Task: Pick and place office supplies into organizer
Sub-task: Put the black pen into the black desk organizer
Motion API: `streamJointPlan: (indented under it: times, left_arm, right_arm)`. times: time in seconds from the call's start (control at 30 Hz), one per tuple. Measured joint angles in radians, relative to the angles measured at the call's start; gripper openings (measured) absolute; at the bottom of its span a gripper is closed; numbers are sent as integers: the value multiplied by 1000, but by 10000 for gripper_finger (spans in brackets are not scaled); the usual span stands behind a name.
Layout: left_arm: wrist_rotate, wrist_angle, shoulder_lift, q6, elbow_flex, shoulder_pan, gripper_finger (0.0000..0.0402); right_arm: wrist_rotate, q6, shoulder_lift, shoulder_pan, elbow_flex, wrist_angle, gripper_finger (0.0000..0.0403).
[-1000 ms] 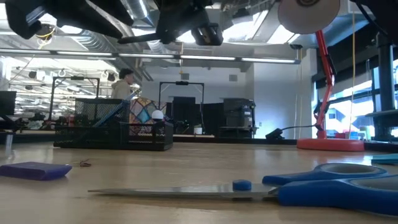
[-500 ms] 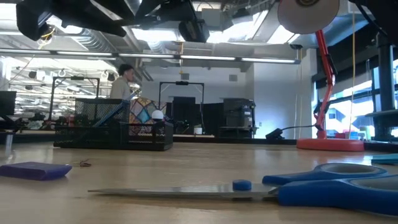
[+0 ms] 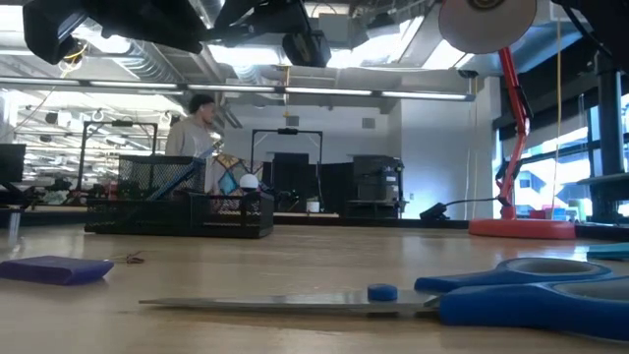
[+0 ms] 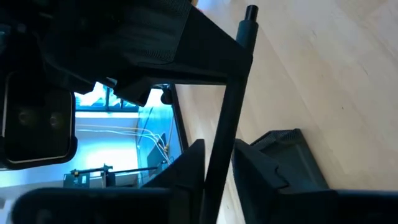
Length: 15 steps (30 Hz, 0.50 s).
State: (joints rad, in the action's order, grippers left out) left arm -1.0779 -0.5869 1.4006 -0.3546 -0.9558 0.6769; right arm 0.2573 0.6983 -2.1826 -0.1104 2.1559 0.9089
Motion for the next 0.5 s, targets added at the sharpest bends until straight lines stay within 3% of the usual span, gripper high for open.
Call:
streamJointPlan:
  times: [0.2, 0.5]
  left_arm:
    - [33, -5, 0, -13, 1, 0, 32]
    - [48, 1, -1, -25, 1, 0, 31]
  right_arm:
    - [2, -3, 0, -1, 0, 3, 51]
    - [3, -80, 0, -5, 0, 3, 66]
